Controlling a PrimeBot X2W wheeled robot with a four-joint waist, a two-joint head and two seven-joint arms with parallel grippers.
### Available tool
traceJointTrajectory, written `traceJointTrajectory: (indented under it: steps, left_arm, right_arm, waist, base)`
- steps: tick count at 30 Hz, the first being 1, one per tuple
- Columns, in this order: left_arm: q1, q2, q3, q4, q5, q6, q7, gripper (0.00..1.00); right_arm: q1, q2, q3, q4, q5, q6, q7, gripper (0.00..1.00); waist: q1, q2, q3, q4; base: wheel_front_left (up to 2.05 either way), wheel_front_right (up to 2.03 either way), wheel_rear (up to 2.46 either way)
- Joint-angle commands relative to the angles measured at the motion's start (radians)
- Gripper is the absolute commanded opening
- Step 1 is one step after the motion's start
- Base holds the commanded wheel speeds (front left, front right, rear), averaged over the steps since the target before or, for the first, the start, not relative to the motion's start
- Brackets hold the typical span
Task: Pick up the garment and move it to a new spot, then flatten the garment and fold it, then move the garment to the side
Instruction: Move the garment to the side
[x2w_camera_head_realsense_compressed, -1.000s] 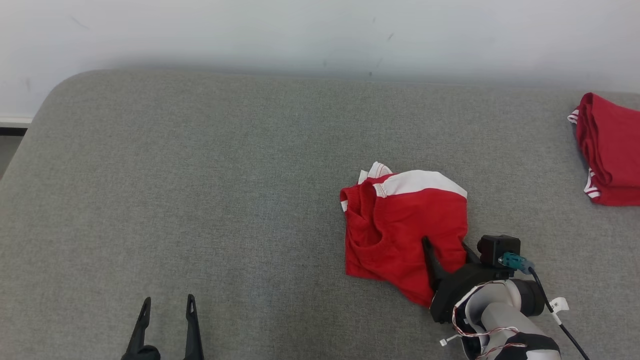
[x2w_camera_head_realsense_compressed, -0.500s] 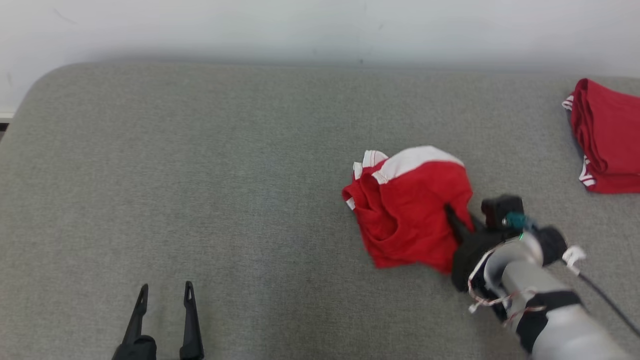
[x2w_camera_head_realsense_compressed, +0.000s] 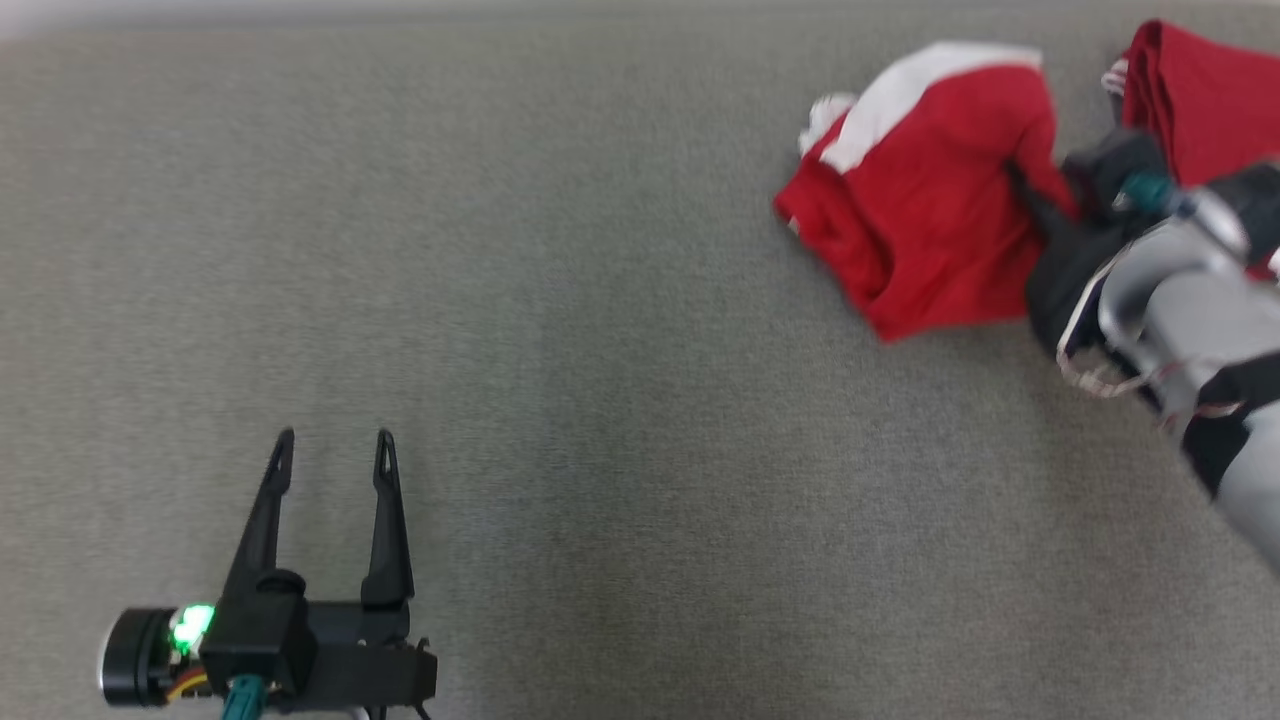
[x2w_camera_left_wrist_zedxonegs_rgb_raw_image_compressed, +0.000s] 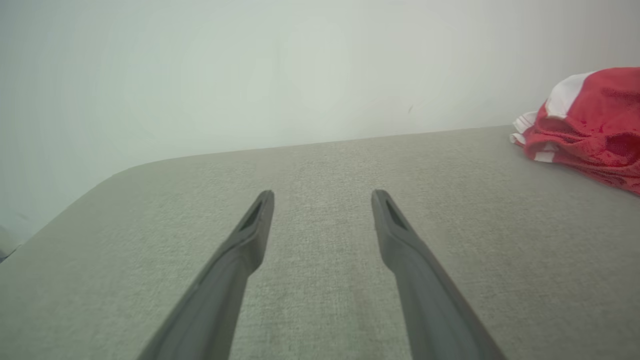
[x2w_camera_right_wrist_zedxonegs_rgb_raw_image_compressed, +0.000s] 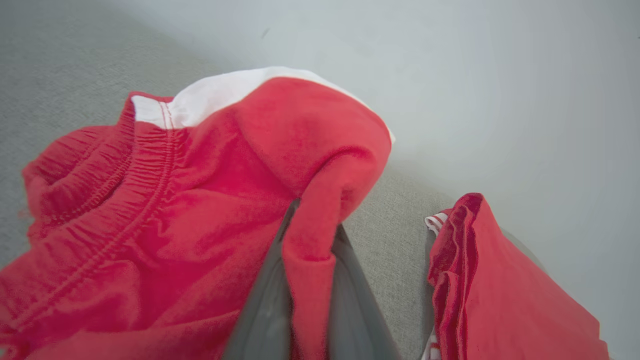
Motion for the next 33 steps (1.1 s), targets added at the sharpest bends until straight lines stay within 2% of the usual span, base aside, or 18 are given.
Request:
traceJointTrajectory:
  steps: [1, 5, 13, 18, 25, 33]
  left_arm:
    - [-0.028, 0.006, -0.001, -0.016, 0.014, -0.006, -0.003, 1.00]
    - [-0.066, 0.016, -0.014, -0.052, 0.023, -0.015, -0.003, 1.00]
    - [-0.068, 0.049, -0.027, -0.153, 0.038, -0.001, -0.003, 1.00]
    - [-0.071, 0.078, -0.038, -0.223, 0.047, 0.007, -0.003, 1.00]
    - [-0.089, 0.132, -0.051, -0.307, 0.064, 0.020, -0.003, 1.00]
    - [-0.097, 0.179, -0.067, -0.364, 0.068, 0.046, -0.003, 1.00]
  right_arm:
    - [-0.050, -0.024, 0.018, -0.006, 0.010, -0.002, 0.003, 0.00]
    - [-0.149, -0.084, 0.094, -0.020, 0.025, -0.002, 0.024, 0.00]
    - [-0.300, -0.230, 0.235, -0.082, 0.104, -0.002, 0.061, 0.00]
    - [-0.373, -0.292, 0.311, -0.114, 0.164, -0.002, 0.091, 0.00]
    - [-0.472, -0.333, 0.365, -0.123, 0.172, -0.002, 0.062, 0.00]
    - [-0.528, -0.356, 0.389, -0.087, 0.140, -0.002, 0.054, 0.00]
  waist:
    - [-0.0001, -0.0001, 0.094, -0.065]
    - [-0.0001, -0.0001, 0.154, -0.088]
    - [-0.0001, -0.0001, 0.224, -0.150]
    - [-0.0001, -0.0001, 0.271, -0.194]
    - [-0.0001, -0.0001, 0.340, -0.258]
    - [-0.0001, -0.0001, 0.380, -0.292]
  base:
    - [0.00, 0.00, 0.00]
    - [0.00, 0.00, 0.00]
    - [0.00, 0.00, 0.00]
    - [0.00, 0.00, 0.00]
    - [0.00, 0.00, 0.00]
    - [0.00, 0.00, 0.00]
